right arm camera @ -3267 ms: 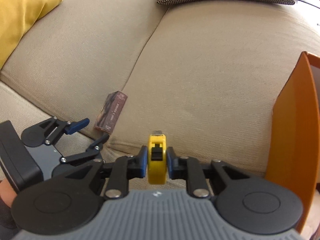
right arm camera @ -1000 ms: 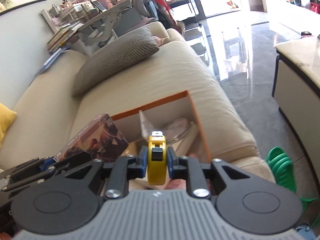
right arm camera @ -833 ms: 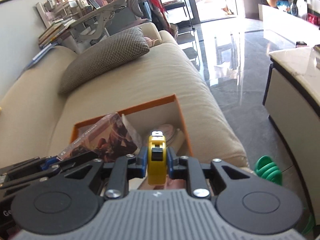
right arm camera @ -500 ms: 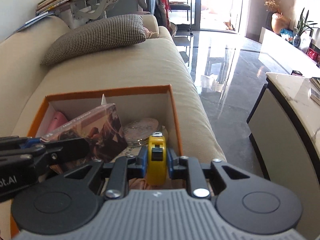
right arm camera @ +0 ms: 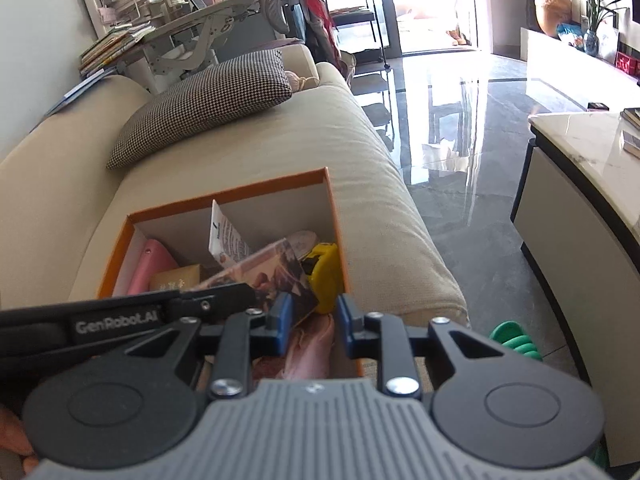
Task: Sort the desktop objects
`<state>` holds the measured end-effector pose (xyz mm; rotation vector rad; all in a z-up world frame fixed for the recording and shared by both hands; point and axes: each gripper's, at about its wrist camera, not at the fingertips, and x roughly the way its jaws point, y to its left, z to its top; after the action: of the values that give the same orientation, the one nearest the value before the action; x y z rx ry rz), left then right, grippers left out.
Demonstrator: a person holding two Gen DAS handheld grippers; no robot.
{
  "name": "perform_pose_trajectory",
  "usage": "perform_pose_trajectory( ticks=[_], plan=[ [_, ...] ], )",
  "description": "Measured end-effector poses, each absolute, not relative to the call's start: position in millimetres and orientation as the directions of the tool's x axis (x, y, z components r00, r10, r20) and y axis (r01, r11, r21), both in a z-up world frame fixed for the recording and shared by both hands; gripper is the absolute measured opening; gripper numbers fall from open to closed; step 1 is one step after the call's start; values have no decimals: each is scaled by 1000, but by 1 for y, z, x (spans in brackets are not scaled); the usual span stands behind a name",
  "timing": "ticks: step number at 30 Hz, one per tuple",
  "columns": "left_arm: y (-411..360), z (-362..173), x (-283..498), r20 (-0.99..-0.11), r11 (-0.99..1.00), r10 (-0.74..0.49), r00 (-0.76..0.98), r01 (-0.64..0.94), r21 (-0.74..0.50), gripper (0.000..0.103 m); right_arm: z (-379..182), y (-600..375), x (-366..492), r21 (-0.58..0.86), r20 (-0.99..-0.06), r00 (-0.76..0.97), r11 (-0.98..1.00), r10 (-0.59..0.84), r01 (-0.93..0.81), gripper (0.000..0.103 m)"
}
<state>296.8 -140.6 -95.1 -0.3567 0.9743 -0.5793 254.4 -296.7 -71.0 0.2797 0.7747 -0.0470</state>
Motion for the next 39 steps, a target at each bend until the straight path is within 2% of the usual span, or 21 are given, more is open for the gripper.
perform_pose_trajectory(
  ticks=[5,7,8,9,18,22,27,32,36,39],
  plan=[
    [-137,-98,292,-689,800,-600,407,271,-536,27,-65,-298,242,195,-695,718,969,26,154,31],
    [-138,-93,290,-701,806,-592,398,286,-518,35,-65,-300,239,203,-699,714,967,30,157,31],
    [-140,-88,287,-704,811,-586,401,295,-506,46,-65,-299,237,201,-701,713,967,28,159,31],
    [-140,-85,284,-710,819,-574,408,302,-488,54,-65,-298,234,197,-703,711,967,26,159,30],
    [-126,-52,238,-739,879,-469,483,332,-341,58,-55,-284,206,192,-706,707,972,43,132,32],
    [-111,-24,205,-705,912,-401,585,329,-245,64,-40,-271,189,176,-684,727,980,53,93,37],
    [-100,13,162,-643,943,-318,697,305,-135,70,-19,-254,165,164,-644,762,985,65,55,48],
    [-94,38,128,-598,965,-252,761,247,-91,77,-6,-239,142,162,-619,781,987,85,21,55],
    [-82,49,108,-578,973,-223,785,212,-88,77,-1,-230,126,163,-601,793,987,101,-2,61],
    [-72,53,99,-575,979,-199,793,189,-79,77,1,-225,117,163,-598,794,987,109,-13,63]
  ],
)
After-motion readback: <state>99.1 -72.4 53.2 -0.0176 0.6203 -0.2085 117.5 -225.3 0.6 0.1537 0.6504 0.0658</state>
